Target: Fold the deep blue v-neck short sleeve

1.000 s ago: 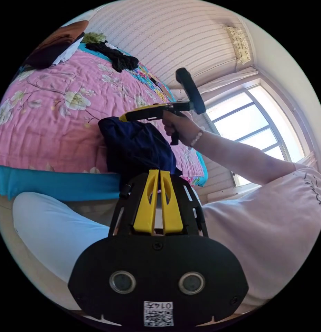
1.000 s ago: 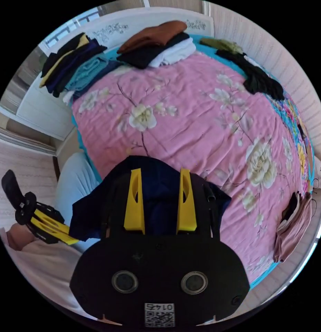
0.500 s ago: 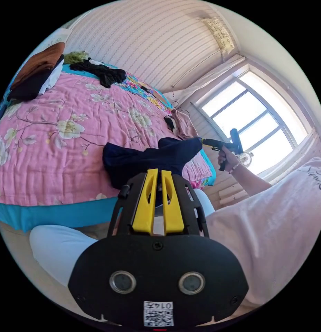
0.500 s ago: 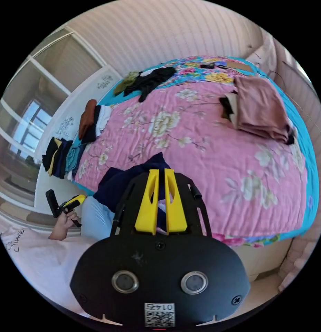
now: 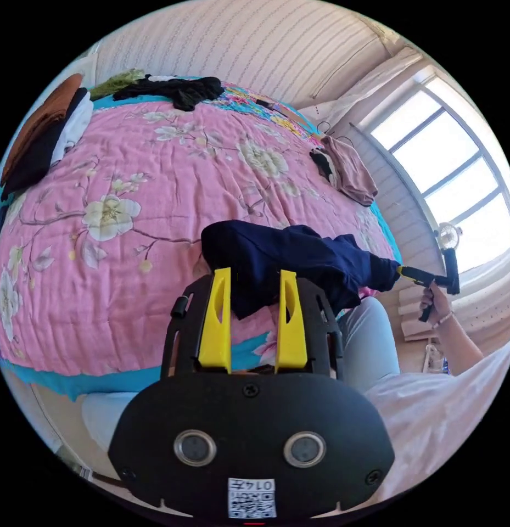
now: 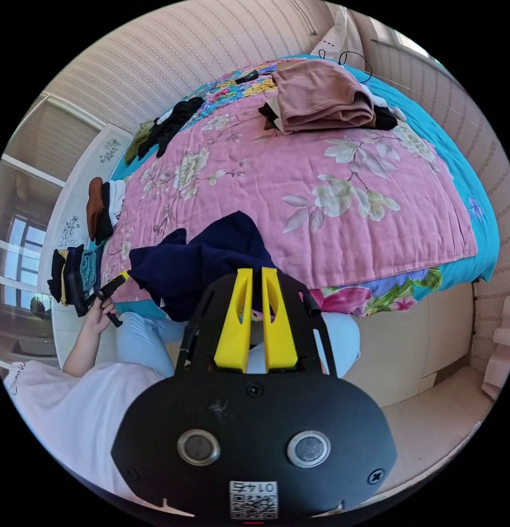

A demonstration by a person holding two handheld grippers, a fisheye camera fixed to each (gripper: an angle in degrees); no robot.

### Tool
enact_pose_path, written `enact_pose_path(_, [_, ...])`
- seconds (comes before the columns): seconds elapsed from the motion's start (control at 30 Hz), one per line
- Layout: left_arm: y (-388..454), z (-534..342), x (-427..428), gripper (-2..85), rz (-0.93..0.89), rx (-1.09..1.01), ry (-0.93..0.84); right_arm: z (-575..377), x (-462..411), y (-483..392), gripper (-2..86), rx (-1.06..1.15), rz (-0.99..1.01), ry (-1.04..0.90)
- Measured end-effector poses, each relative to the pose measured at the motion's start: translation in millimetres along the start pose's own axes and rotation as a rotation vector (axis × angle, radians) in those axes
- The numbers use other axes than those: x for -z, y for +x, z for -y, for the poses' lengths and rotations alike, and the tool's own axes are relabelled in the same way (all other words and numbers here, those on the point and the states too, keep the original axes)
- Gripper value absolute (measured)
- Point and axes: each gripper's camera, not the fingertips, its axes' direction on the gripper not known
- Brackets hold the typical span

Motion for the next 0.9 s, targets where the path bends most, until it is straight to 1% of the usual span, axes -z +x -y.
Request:
enact_pose_path(0.07, [-19.3, 8.5, -1.5, 10.9, -0.119, 0.167, 0.021, -9.8, 9.6, -1.5, 1.9, 0.004, 0.018, 0.013])
enact_pose_path(0.1, [-23.7, 10.1, -3.0, 9.5, -0.148, 0.202, 0.018, -12.1, 12.8, -1.9, 1.9, 0.006, 0.024, 0.019])
enact_pose_path(0.17, [-36.4, 12.5, -11.5, 2.5, -0.241, 0.307, -0.038, -20.0, 29.5, -4.4, 1.9, 0.018, 0.055, 0.058])
enact_pose_path(0.23, [-39.4, 10.0, -10.0, -0.1, -0.313, 0.315, -0.056, -25.1, 45.2, -8.7, 1.8, 0.043, 0.099, 0.100])
enact_pose_path(0.3, [-36.5, 5.2, 9.8, -0.6, -0.336, 0.282, 0.016, -30.1, 63.5, -16.1, 1.7, 0.085, 0.132, 0.148])
enact_pose_path(0.37, [-28.6, -3.6, 56.4, -0.9, -0.399, 0.235, 0.157, -37.8, 94.6, -31.7, 1.4, 0.166, 0.151, 0.230])
enact_pose_path(0.4, [-24.8, -5.8, 71.3, -0.9, -0.417, 0.209, 0.197, -40.4, 104.2, -36.3, 1.3, 0.185, 0.147, 0.257])
enact_pose_path(0.47, [-2.4, -15.7, 137.0, -1.0, -0.432, 0.069, 0.363, -54.3, 150.1, -55.6, 1.2, 0.248, 0.117, 0.415])
enact_pose_path(0.5, [3.8, -18.4, 153.4, -1.0, -0.444, 0.027, 0.402, -58.8, 163.1, -60.3, 1.1, 0.266, 0.116, 0.463])
enact_pose_path(0.57, [25.2, -32.6, 216.7, -1.0, -0.467, -0.104, 0.575, -80.7, 216.3, -77.2, 1.0, 0.351, 0.143, 0.658])
enact_pose_path(0.67, [46.0, -54.5, 287.9, -1.0, -0.442, -0.218, 0.754, -111.3, 271.5, -95.8, 0.9, 0.450, 0.170, 0.827])
enact_pose_path(0.77, [67.0, -78.8, 339.9, -1.0, -0.410, -0.330, 0.875, -140.2, 304.1, -114.5, 0.8, 0.515, 0.152, 0.915])
enact_pose_path(0.9, [84.4, -111.8, 387.8, -1.0, -0.387, -0.407, 1.005, -172.7, 330.7, -129.8, 0.6, 0.580, 0.210, 1.022])
